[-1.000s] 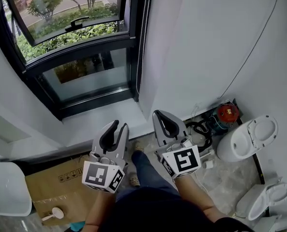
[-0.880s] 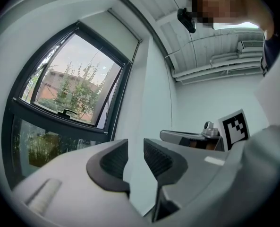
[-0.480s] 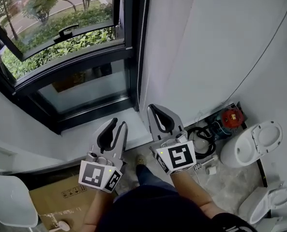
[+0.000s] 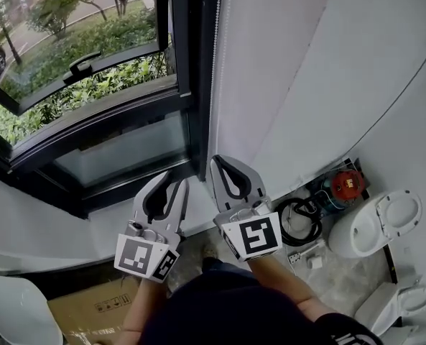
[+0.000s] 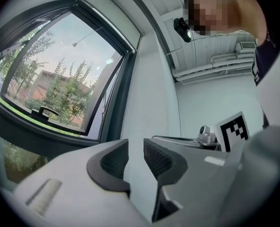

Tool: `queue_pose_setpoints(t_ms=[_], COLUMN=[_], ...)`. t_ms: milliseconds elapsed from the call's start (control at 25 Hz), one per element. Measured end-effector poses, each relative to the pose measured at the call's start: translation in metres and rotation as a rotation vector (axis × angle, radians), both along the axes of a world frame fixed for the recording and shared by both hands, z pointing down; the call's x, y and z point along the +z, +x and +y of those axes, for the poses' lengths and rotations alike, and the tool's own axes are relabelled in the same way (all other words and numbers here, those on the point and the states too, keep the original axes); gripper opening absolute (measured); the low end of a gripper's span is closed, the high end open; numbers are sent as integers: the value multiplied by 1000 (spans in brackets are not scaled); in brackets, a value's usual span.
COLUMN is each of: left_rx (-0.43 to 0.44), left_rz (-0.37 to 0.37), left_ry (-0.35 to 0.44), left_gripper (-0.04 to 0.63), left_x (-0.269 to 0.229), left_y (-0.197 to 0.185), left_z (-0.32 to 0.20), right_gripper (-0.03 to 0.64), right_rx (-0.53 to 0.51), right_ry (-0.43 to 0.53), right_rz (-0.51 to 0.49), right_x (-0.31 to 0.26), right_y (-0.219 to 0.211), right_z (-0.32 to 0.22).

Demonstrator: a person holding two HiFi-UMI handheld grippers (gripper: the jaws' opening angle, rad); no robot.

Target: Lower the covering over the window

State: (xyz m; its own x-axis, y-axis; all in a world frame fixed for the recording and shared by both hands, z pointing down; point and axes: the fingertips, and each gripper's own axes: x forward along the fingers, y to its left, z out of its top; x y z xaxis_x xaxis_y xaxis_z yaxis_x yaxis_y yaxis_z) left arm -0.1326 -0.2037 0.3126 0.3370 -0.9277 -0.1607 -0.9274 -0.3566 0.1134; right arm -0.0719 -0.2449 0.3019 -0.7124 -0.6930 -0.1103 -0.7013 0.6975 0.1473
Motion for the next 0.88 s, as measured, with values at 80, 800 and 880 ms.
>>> queue_pose_setpoints(t_ms=[80, 800, 880], left_rx=[4, 154, 174], left_rz=[-2, -10, -14], left_ry=[0, 5, 8], left_gripper=[87, 87, 87], left_x=[1, -16, -18], left_y=[-1, -13, -16], left_z=[-13, -93, -102], right_gripper=[14, 14, 14], right_rx=[-3, 84, 108], right_ry=[-6, -18, -16], right_rz=[-11, -57, -58], right_x=[1, -15, -17], right_y=[-3, -24, -26], right_z=[-12, -62, -66])
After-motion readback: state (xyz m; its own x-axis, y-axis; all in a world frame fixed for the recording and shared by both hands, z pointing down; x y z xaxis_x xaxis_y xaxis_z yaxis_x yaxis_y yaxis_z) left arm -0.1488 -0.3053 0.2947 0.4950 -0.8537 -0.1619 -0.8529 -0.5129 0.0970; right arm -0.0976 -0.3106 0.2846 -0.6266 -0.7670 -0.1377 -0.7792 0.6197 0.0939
